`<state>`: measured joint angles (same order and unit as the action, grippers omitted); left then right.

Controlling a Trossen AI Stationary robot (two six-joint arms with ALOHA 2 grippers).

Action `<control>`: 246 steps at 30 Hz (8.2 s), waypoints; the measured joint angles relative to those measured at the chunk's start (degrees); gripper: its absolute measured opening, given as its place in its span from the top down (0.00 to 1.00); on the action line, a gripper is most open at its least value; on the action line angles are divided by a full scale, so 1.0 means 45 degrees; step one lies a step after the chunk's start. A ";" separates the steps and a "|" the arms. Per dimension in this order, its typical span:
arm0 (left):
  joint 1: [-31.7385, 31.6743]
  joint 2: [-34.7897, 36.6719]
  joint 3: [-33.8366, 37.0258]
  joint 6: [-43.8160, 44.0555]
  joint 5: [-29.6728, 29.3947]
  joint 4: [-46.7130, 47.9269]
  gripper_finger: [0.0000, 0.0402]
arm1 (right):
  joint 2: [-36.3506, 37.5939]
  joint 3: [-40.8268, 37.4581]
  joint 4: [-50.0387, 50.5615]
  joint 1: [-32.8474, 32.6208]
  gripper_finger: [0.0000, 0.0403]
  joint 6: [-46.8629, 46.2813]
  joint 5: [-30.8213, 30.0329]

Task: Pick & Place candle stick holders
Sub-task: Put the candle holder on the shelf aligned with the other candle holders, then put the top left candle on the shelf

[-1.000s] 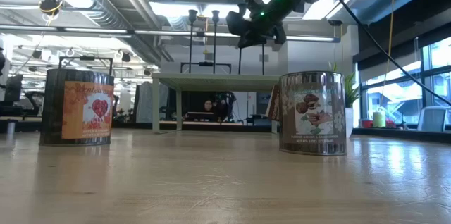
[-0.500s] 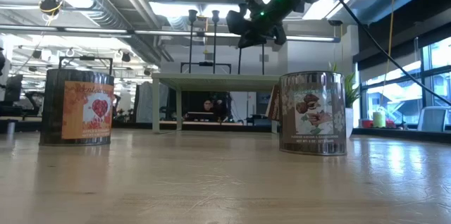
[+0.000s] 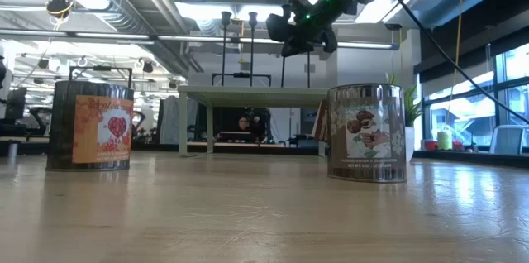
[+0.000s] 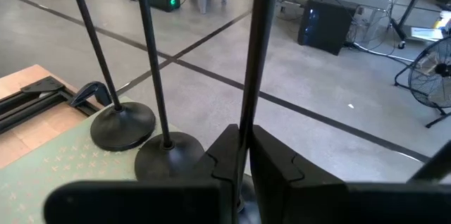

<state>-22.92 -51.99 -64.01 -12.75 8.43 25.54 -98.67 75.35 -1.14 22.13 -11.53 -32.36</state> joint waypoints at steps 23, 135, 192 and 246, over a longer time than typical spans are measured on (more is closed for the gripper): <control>0.0000 0.0000 0.0000 0.0000 -0.0005 0.0000 0.99 | -0.0010 -0.0004 0.0266 0.0010 0.84 0.0136 0.0486; 0.0571 -0.4024 0.0000 0.2456 0.0971 0.9486 0.99 | 0.3075 -0.1409 1.1051 -0.9763 0.77 -0.8136 0.2909; 0.6960 -0.7800 0.0007 0.4426 -0.3924 0.9751 0.75 | 0.3070 -0.1409 1.0111 -0.9755 0.77 -0.8136 0.2880; 0.6572 -0.7763 -0.0279 0.1825 -0.1720 0.8720 0.99 | 0.3070 -0.1409 0.9632 -0.9753 0.77 -0.8136 0.2890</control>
<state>6.66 -86.92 -65.26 -4.54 0.69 64.78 -84.86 69.01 42.20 -21.76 -48.14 -19.35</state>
